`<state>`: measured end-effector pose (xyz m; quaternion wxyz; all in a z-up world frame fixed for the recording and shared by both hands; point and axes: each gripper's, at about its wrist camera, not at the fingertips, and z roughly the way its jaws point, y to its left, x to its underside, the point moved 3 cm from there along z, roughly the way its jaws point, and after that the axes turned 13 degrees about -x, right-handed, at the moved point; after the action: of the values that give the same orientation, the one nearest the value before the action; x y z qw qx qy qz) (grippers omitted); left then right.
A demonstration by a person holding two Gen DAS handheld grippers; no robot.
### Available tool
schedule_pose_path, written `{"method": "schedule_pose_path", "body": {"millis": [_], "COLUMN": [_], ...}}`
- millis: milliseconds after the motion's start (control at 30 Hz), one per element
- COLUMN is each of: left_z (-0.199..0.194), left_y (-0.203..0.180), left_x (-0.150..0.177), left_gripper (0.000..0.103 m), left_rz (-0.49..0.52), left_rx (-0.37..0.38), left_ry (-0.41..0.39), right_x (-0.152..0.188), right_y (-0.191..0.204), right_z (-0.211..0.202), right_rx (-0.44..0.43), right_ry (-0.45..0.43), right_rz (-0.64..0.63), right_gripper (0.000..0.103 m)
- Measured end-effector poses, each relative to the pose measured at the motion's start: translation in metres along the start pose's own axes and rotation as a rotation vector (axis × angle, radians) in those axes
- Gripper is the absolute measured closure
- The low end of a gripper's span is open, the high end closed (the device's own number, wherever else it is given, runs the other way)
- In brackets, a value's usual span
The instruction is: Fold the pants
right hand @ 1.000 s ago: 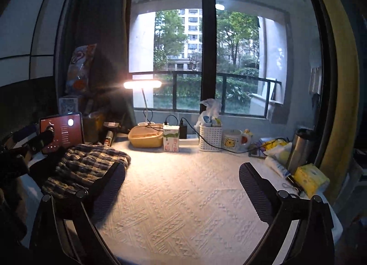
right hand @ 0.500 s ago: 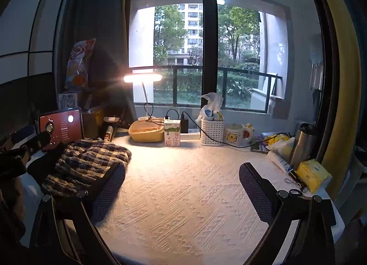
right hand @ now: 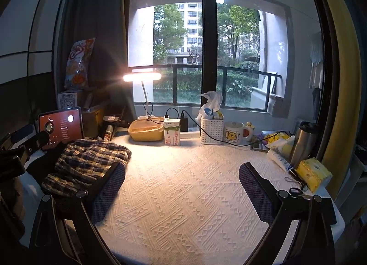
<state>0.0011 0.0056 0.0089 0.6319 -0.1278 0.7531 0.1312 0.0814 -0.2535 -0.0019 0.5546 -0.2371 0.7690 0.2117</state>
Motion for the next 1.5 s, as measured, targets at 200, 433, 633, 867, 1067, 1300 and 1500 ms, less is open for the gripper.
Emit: {"method": "schedule_pose_path", "body": {"millis": [200, 433, 633, 867, 1067, 1300, 1500], "left_z": [-0.0007, -0.0013, -0.0016, -0.0022, -0.0015, -0.0017, -0.0020], "left_y": [0.0000, -0.0003, -0.0008, -0.0015, -0.0009, -0.0010, -0.0008], "left_x": [0.0004, 0.0005, 0.0001, 0.0003, -0.0007, -0.0004, -0.0009], "left_gripper": [0.001, 0.001, 0.001, 0.001, 0.001, 0.001, 0.001], "left_rz": [0.000, 0.000, 0.001, 0.001, 0.002, 0.003, 0.004], "left_rx": [-0.001, 0.000, 0.003, 0.002, 0.007, 0.007, 0.013], "left_ry": [0.001, 0.003, 0.006, 0.005, 0.005, 0.004, 0.006], "right_x": [0.0010, 0.0006, 0.0004, 0.0005, 0.0007, 0.0006, 0.0007], "right_y": [0.0008, 0.0037, 0.0045, 0.0034, 0.0041, 0.0057, 0.0046], "right_z": [0.0007, 0.0001, -0.0002, -0.0002, -0.0001, -0.0004, -0.0002], "right_rx": [-0.003, -0.005, -0.005, -0.005, -0.006, -0.005, -0.004], "right_ry": [0.003, 0.002, 0.003, 0.004, 0.003, 0.005, 0.005], "right_rz": [0.001, -0.002, -0.001, 0.000, -0.001, 0.000, 0.001], "right_gripper": [0.003, 0.003, 0.003, 0.003, 0.003, 0.003, 0.003]}}
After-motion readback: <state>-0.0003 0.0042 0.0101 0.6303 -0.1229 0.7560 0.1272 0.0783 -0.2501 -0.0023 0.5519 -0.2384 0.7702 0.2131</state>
